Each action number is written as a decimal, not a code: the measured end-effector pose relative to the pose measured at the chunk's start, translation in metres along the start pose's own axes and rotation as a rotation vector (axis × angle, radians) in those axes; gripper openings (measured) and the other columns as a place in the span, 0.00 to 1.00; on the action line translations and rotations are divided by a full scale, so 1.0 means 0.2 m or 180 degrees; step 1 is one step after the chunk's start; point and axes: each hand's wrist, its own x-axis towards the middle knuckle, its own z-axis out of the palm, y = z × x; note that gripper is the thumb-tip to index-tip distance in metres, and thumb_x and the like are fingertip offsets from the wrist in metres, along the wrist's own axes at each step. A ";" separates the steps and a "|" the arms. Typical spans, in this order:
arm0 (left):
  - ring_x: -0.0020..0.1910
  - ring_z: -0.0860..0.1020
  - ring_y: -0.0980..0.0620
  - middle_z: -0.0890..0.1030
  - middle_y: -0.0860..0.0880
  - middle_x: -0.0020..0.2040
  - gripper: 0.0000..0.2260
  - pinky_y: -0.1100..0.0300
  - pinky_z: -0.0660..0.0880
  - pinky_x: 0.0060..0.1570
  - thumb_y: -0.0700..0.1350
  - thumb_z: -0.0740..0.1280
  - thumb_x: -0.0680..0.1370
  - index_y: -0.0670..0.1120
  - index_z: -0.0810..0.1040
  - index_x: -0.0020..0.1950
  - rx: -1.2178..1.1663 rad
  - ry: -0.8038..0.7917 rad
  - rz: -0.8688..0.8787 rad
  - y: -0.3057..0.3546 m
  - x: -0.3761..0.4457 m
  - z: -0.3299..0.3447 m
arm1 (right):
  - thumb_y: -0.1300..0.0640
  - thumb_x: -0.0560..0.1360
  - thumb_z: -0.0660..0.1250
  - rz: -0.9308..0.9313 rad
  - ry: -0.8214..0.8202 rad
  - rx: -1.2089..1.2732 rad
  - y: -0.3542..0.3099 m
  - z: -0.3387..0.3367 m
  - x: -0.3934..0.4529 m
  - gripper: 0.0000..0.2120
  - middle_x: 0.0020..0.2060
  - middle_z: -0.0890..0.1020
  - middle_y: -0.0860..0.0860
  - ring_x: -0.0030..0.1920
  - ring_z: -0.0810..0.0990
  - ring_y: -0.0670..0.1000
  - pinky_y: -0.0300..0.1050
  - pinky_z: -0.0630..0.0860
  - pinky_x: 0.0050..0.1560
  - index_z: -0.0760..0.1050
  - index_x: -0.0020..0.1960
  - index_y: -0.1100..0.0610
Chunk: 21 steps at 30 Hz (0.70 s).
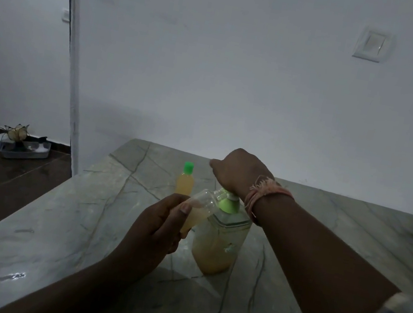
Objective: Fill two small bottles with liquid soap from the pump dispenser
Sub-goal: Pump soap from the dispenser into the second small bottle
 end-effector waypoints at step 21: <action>0.29 0.72 0.56 0.78 0.52 0.35 0.14 0.61 0.69 0.28 0.58 0.58 0.79 0.53 0.77 0.57 0.0032 -0.0030 0.0000 0.01 0.01 0.00 | 0.43 0.76 0.61 -0.0016 0.0121 0.0490 0.04 0.03 0.01 0.20 0.33 0.76 0.53 0.35 0.76 0.53 0.44 0.69 0.36 0.71 0.34 0.57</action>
